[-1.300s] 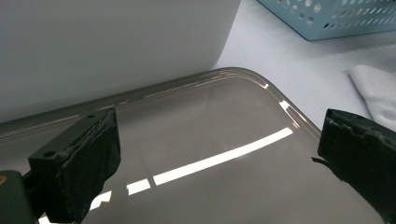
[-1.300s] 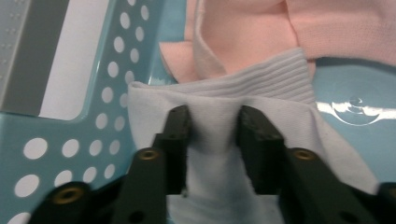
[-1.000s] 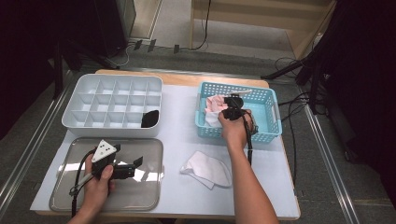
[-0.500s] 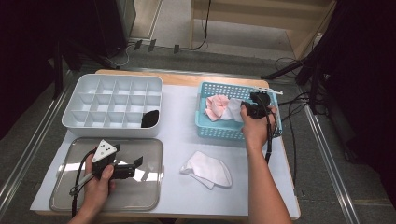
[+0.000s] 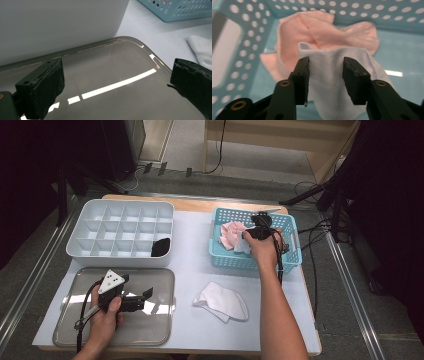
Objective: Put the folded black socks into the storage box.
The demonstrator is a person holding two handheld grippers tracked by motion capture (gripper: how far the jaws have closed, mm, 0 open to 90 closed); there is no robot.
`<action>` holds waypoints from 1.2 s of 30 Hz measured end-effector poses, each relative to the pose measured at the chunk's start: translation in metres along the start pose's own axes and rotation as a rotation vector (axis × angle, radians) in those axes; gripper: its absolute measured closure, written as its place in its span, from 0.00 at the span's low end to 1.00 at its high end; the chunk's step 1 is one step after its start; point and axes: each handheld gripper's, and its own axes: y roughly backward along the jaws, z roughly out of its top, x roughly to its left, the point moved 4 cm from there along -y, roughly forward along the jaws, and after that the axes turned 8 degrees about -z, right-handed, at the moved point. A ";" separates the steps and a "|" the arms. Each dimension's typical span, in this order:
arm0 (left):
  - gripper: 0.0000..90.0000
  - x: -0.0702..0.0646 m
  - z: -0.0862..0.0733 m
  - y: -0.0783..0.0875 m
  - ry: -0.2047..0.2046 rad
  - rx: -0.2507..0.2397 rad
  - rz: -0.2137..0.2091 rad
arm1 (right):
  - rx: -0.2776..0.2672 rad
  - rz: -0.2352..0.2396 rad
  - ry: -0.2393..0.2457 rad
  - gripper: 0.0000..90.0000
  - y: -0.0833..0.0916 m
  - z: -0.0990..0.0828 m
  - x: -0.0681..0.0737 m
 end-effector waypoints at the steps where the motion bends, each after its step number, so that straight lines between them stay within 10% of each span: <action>1: 0.00 0.000 0.000 0.000 0.000 0.000 0.000 | 0.006 -0.019 0.016 0.58 -0.003 0.001 0.000; 12: 0.00 0.000 0.000 0.000 0.006 -0.003 -0.007 | 0.248 -0.126 0.032 0.26 -0.034 0.004 -0.025; 17: 0.00 0.000 0.000 0.000 0.002 -0.002 -0.006 | 0.359 -0.161 0.042 0.32 -0.042 -0.004 -0.036; 25: 0.00 0.000 0.000 0.000 0.003 -0.004 -0.006 | 0.316 -0.244 0.089 0.82 -0.037 -0.005 -0.047; 36: 0.00 0.000 0.000 0.000 -0.001 0.003 -0.003 | -0.010 -0.194 0.007 0.89 -0.006 -0.002 -0.060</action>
